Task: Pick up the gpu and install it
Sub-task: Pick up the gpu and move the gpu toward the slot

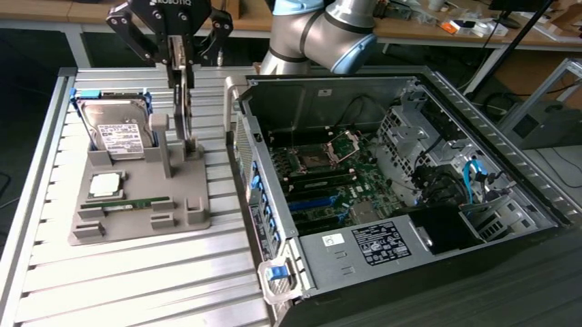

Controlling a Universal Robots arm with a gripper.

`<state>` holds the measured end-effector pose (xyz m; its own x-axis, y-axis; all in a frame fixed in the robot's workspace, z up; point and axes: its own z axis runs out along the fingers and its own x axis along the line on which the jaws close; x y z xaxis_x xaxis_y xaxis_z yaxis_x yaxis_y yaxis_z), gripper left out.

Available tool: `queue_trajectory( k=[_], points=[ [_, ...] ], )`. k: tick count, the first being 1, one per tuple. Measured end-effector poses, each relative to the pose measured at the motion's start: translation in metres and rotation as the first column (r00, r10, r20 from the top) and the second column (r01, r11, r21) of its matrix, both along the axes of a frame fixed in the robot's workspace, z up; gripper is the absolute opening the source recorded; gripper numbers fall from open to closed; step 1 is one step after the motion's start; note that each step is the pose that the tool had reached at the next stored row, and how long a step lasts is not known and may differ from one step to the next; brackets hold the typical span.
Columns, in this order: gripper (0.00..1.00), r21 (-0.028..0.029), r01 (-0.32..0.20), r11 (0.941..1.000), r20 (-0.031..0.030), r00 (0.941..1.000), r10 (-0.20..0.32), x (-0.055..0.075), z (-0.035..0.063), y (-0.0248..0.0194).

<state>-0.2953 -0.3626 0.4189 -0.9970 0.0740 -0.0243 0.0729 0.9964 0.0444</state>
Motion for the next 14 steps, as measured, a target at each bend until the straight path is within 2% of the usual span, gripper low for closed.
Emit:
queue_trajectory(
  k=[8,14],
  points=[
    [0.27,0.0000,0.000,1.0000,0.0000,1.0000,0.000,0.000,0.0122,0.0000],
    [0.27,0.0000,0.000,1.0000,0.0000,1.0000,0.000,0.000,0.0130,0.0000]
  ],
)
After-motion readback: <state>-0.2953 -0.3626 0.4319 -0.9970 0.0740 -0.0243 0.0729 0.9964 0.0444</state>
